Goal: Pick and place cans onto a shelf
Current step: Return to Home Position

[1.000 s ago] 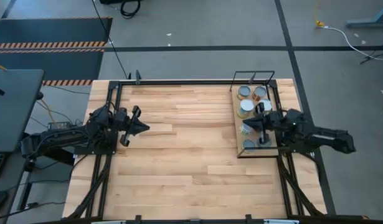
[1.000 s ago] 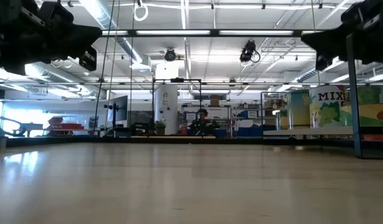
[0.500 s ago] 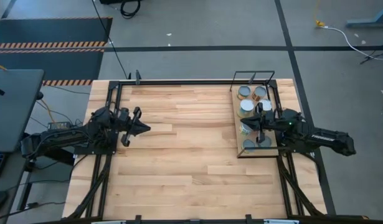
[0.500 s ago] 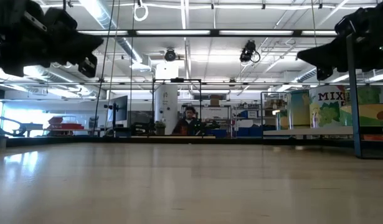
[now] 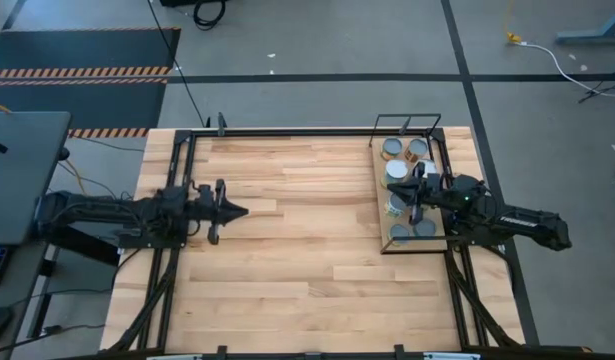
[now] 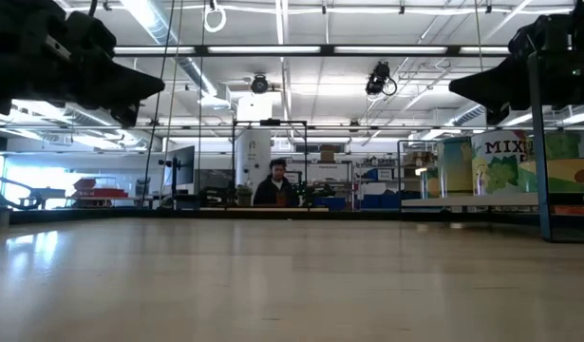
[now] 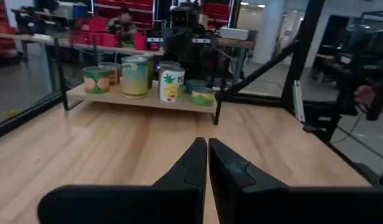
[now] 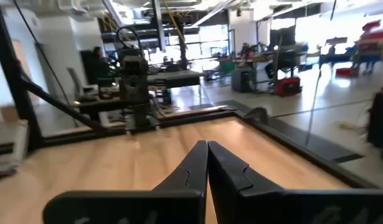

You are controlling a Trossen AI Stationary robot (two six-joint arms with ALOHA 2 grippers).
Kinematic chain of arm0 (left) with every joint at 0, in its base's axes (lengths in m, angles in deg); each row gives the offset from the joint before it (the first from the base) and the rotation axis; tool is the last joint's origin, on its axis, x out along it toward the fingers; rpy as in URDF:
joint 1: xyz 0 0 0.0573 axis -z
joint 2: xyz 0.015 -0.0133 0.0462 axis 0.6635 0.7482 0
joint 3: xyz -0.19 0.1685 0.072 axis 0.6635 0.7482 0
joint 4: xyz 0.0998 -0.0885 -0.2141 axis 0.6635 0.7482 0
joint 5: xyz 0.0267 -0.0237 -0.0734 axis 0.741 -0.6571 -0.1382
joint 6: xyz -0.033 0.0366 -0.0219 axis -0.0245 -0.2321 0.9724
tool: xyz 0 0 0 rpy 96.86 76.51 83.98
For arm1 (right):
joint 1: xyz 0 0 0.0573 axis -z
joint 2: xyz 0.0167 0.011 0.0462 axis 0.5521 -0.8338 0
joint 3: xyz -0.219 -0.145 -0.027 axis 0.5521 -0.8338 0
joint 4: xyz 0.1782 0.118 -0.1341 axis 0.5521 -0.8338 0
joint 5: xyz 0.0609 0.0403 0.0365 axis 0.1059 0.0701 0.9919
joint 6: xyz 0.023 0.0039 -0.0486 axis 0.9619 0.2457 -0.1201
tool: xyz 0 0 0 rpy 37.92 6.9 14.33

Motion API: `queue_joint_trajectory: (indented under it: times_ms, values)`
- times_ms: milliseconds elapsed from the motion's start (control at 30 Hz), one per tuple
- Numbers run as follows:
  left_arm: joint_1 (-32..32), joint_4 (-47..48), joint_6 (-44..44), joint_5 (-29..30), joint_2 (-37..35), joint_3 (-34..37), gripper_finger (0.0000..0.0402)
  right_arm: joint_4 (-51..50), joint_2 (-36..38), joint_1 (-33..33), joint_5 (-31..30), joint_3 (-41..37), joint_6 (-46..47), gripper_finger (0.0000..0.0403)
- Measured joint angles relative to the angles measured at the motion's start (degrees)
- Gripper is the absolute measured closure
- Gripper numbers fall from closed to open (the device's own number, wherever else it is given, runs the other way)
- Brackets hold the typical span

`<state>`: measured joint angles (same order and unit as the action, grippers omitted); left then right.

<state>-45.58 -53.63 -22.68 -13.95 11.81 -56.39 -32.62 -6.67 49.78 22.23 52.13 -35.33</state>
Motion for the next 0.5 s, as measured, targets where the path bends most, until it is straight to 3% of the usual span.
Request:
queue_joint_trajectory:
  times_ms: [100,333,500]
  values:
    - [1.10,0.86,0.23,-0.62,-0.85,0.00,0.0379,0.04,0.00,0.00,0.48,0.00,2.39,0.0385]
    - [-2.90,1.58,-0.10,-14.53,-3.76,0.00,0.0379,0.30,0.00,0.00,0.51,0.00,2.80,0.0385]
    - [-3.32,2.15,-2.19,-14.29,-3.68,0.00,0.0379,0.39,0.00,0.00,0.52,0.00,2.80,0.0385]
